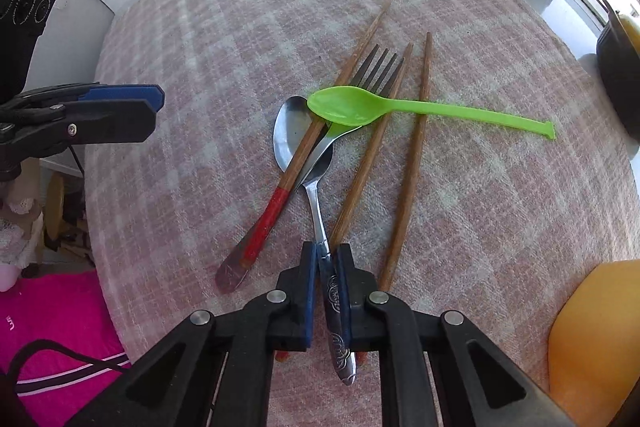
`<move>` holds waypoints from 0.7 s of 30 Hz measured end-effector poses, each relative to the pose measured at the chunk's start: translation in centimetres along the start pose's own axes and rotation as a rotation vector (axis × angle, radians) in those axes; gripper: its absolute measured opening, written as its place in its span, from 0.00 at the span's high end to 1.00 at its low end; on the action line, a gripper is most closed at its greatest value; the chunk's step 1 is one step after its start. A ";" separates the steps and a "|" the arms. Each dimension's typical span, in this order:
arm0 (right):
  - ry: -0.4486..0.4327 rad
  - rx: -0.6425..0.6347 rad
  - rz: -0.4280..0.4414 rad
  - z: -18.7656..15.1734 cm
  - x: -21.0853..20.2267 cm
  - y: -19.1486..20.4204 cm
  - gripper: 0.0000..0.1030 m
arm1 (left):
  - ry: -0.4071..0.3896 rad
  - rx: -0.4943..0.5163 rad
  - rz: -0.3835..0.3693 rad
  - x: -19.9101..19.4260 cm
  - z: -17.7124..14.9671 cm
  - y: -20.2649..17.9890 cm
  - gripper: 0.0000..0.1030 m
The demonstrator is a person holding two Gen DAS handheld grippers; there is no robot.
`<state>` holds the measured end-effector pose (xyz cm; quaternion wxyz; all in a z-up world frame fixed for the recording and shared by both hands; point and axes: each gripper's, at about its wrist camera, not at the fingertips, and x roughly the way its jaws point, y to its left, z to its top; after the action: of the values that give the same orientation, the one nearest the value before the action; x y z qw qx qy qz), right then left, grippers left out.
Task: Organize utensils
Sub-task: 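Close the right tool on a red-tipped chopstick while the left tool grasps the metal fork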
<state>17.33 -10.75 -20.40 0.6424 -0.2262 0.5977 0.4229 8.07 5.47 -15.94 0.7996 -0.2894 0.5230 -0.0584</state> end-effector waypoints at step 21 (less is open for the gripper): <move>-0.100 0.334 -0.027 -6.8 -2.3 -1.4 0.94 | 0.048 0.071 -0.022 4.4 4.4 -2.9 0.59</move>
<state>14.66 -17.56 -19.71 0.7056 -0.1028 0.6240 0.3197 14.49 3.12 -16.65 0.7959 -0.2652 0.5363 -0.0927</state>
